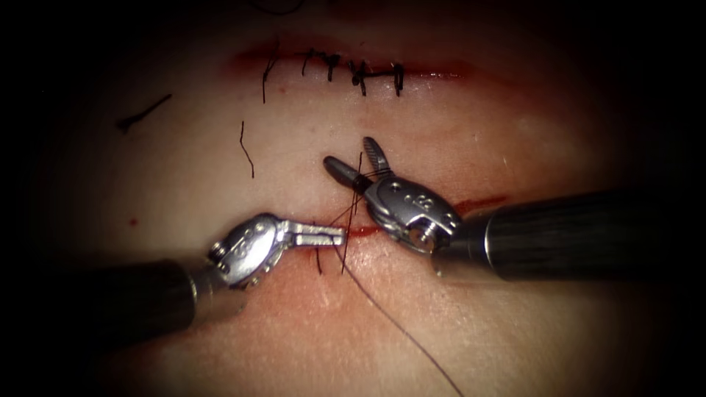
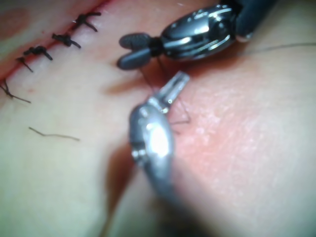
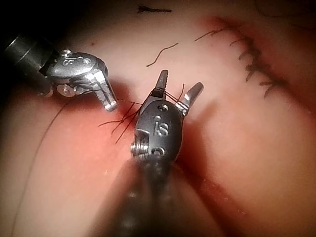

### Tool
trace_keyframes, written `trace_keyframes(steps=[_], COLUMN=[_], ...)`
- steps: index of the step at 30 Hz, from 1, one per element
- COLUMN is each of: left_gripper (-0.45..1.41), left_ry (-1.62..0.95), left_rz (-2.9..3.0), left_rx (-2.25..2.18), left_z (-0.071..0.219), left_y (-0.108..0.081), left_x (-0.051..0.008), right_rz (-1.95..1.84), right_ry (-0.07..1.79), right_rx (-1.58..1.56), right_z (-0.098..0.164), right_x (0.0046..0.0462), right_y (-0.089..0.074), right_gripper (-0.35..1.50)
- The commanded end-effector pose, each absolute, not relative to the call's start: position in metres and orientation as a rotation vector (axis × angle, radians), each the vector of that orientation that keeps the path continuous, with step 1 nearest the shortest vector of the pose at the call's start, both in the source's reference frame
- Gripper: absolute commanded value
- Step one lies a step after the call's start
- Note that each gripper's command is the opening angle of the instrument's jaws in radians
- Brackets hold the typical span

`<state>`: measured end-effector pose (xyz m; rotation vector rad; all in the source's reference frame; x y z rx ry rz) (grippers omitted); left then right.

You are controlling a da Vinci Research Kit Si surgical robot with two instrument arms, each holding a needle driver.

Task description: Wound Closure

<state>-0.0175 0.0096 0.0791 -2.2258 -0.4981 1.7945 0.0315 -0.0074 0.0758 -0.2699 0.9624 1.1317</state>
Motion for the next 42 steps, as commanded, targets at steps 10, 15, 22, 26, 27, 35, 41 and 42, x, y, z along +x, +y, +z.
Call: trace_keyframes(steps=[10, 15, 22, 26, 27, 35, 41, 42], left_gripper=[-0.45, -0.45, -0.45, -0.45, -0.45, -0.45, -0.45, -0.45], left_ry=[-0.482, -0.405, -0.407, -0.43, -0.433, -0.432, -0.446, -0.446], left_rz=[1.792, 1.799, 1.809, 1.826, 1.826, 1.856, 1.866, 1.866], left_rx=[-2.195, -2.117, -2.048, -1.996, -1.989, -1.947, -1.948, -1.948], left_z=[0.08, 0.08, 0.083, 0.084, 0.085, 0.085, 0.086, 0.086], left_y=[0.011, 0.014, 0.017, 0.018, 0.019, 0.021, 0.022, 0.022], left_x=[-0.0168, -0.0155, -0.0147, -0.0148, -0.0148, -0.016, -0.0165, -0.0165], right_rz=[1.093, 1.089, 1.085, 1.081, 1.085, 1.071, 1.069, 1.069], right_ry=[0.947, 0.965, 0.974, 0.978, 0.98, 0.986, 0.998, 0.998], right_rx=[-0.226, -0.235, -0.264, -0.279, -0.277, -0.291, -0.297, -0.297], right_z=[0.076, 0.074, 0.074, 0.073, 0.073, 0.073, 0.072, 0.072], right_x=[0.0327, 0.033, 0.0336, 0.0341, 0.0341, 0.0338, 0.0329, 0.0329], right_y=[-0.01, -0.012, -0.015, -0.017, -0.018, -0.02, -0.021, -0.021], right_gripper=[-0.35, -0.35, -0.35, -0.35, -0.35, -0.35, -0.35, -0.35])
